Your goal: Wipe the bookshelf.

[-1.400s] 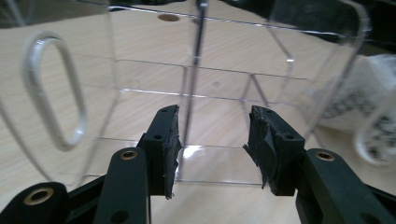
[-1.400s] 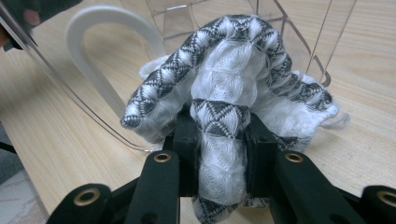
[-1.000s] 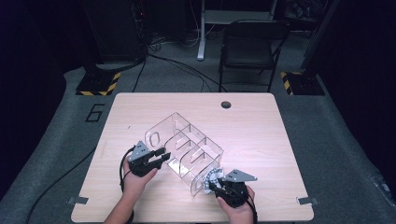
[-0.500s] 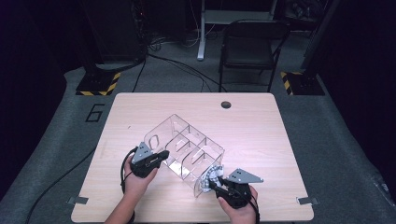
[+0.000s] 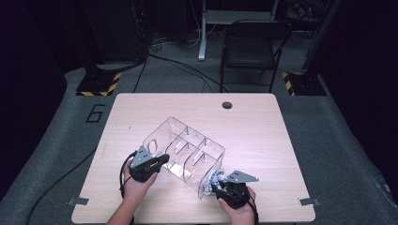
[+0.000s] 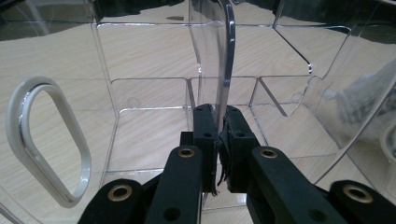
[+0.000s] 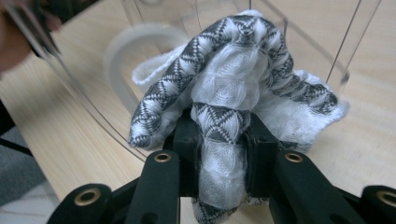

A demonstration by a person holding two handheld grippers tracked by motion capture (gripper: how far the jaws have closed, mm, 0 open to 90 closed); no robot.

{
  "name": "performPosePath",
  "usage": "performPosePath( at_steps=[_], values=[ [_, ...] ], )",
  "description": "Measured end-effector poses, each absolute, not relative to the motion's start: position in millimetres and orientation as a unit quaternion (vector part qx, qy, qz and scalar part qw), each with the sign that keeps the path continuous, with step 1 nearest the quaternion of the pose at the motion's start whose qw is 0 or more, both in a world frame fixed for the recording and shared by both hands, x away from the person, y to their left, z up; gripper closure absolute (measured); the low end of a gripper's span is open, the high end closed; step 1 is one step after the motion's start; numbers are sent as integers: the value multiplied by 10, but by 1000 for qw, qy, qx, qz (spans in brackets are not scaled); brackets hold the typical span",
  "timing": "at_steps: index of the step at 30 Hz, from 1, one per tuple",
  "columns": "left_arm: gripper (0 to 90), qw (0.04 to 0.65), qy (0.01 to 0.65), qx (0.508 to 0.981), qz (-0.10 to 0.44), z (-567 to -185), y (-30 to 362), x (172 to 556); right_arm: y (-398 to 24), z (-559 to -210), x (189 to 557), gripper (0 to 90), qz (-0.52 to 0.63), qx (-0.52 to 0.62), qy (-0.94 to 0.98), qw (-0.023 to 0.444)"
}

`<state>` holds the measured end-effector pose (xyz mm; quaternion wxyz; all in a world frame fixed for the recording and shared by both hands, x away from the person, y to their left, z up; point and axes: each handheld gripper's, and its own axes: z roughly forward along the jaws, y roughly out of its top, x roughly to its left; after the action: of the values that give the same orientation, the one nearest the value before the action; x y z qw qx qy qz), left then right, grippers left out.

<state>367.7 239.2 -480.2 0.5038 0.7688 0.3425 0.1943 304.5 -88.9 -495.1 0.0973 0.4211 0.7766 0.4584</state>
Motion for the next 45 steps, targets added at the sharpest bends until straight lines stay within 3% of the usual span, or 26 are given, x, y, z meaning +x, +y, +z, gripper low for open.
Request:
performPosePath(
  at_steps=[10,16,17,20,30,33,41,45],
  values=[
    [857,506,343,768,194,-4807,2394,3674,-897,-4429,2935,713,502,379,765,136],
    [856,508,343,766,193,-4813,2395,3673,-925,-4687,3003,715,498,402,760,115],
    [856,508,342,767,194,-4814,2396,3671,-889,-4889,3038,715,463,413,777,102],
    [857,507,341,767,195,-4814,2396,3671,-848,-5062,3046,715,439,417,791,92],
    [853,510,341,766,191,-4817,2406,3685,-931,-4448,2906,713,503,383,764,127],
    [853,509,340,767,189,-4815,2407,3684,-906,-4529,2924,715,494,382,771,130],
    [853,509,339,768,190,-4816,2409,3683,-845,-5033,3050,712,445,419,788,78],
    [853,508,341,768,189,-4814,2405,3677,-853,-4986,3027,712,441,416,791,83]
  ],
)
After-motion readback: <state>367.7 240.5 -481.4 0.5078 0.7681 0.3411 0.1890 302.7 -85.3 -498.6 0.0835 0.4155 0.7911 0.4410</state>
